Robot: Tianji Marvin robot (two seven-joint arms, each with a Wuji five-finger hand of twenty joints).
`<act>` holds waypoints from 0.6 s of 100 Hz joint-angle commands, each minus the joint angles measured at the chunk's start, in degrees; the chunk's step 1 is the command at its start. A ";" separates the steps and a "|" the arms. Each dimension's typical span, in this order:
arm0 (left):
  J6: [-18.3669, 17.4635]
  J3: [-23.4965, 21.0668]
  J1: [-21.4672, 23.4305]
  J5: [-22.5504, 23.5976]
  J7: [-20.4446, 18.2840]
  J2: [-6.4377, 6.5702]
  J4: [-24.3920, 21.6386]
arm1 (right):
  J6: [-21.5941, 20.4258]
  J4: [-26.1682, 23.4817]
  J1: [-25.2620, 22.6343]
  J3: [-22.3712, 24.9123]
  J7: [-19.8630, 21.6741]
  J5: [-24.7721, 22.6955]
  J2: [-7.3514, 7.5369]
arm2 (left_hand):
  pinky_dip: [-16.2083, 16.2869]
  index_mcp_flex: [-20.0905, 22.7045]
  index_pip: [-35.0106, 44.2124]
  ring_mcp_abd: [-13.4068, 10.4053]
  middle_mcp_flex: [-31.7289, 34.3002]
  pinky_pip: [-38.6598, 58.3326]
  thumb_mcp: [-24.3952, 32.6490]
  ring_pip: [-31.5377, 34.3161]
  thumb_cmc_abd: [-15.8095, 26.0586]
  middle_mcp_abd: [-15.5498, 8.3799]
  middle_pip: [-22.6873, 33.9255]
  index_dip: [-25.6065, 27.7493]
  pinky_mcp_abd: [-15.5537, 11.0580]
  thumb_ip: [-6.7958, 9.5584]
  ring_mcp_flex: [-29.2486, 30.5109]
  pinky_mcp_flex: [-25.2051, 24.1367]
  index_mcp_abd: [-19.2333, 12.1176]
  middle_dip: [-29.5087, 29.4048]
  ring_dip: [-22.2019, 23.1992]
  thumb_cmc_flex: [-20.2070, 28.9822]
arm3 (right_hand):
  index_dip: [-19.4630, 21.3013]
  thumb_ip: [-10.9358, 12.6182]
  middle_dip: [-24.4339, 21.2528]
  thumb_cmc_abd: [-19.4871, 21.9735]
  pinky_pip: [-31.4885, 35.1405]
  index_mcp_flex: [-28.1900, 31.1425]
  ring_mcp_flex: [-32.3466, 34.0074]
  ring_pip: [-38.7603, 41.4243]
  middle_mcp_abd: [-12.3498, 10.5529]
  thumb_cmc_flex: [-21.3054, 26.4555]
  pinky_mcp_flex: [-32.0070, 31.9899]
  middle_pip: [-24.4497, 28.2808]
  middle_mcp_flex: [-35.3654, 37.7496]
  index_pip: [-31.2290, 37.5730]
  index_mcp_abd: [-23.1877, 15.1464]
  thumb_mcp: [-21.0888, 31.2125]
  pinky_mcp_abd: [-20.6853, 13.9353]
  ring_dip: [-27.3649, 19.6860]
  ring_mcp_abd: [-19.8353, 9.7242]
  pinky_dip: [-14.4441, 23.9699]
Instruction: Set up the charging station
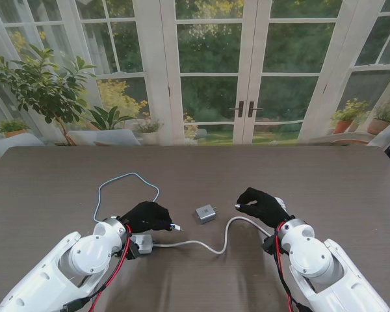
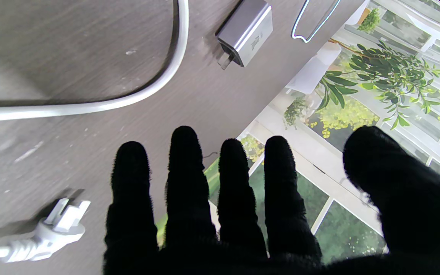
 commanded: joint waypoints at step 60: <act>0.94 -3.46 2.88 0.02 -1.28 -0.06 -2.85 | 0.13 -0.20 -0.17 -0.30 0.93 0.10 -0.15 | -12.05 3.85 2.55 10.39 2.63 16.08 13.01 -7.46 0.26 12.33 -21.45 8.67 6.66 -2.32 1.10 1.66 6.98 -27.04 0.38 -1.13 | -0.41 0.53 -0.21 0.94 -1.84 1.06 1.08 -0.02 0.20 -1.32 0.38 -0.61 0.90 -23.81 0.22 -1.13 -0.30 -43.71 0.04 1.24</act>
